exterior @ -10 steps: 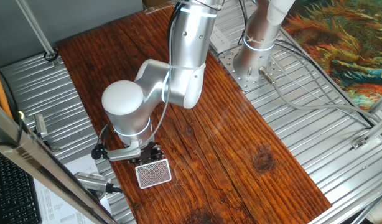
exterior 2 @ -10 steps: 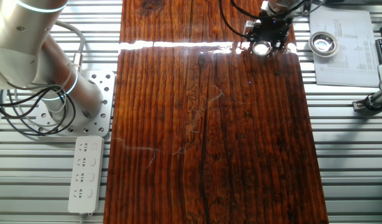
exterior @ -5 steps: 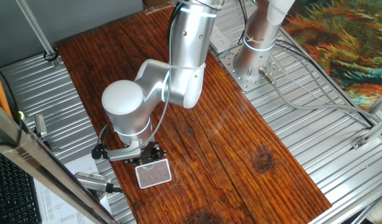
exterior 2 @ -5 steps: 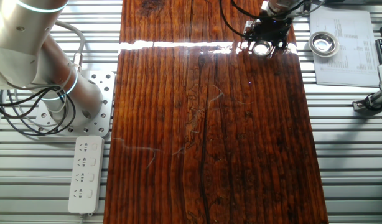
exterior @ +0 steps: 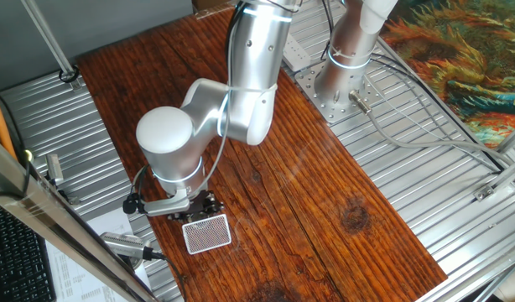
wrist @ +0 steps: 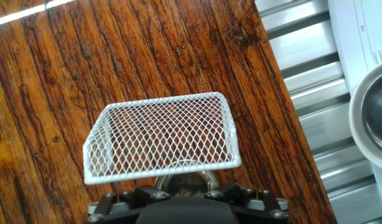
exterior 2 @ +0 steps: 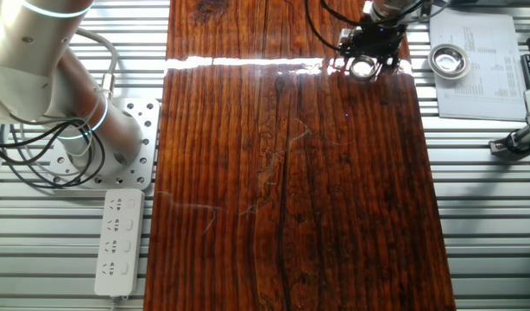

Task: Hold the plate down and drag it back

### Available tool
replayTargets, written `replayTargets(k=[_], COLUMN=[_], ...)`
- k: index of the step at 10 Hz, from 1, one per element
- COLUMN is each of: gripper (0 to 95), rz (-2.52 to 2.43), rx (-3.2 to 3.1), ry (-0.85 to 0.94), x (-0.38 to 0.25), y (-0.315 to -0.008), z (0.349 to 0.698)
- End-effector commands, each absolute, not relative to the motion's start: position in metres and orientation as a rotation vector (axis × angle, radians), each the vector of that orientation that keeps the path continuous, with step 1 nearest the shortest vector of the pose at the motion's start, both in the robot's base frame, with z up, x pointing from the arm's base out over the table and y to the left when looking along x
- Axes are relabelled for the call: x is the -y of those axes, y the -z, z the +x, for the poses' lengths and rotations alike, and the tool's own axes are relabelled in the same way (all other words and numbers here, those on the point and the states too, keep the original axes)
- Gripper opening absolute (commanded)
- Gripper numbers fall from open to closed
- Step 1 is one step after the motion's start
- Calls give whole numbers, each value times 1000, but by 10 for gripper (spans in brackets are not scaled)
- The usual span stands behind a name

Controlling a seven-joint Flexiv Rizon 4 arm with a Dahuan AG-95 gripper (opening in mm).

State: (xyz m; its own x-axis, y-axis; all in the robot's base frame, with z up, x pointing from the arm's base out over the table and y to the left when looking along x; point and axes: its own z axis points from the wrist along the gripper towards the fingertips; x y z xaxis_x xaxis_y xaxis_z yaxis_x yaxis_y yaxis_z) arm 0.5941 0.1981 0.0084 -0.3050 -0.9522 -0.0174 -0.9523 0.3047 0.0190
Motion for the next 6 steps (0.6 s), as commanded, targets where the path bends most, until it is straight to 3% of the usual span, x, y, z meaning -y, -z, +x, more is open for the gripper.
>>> replayTargets(k=[1, 6], gripper=[760, 760], rz=[-1847, -1832], rx=[-2537, -2545], ry=[-39, -37], x=[-198, -196], y=[-7, -5], z=[593, 589])
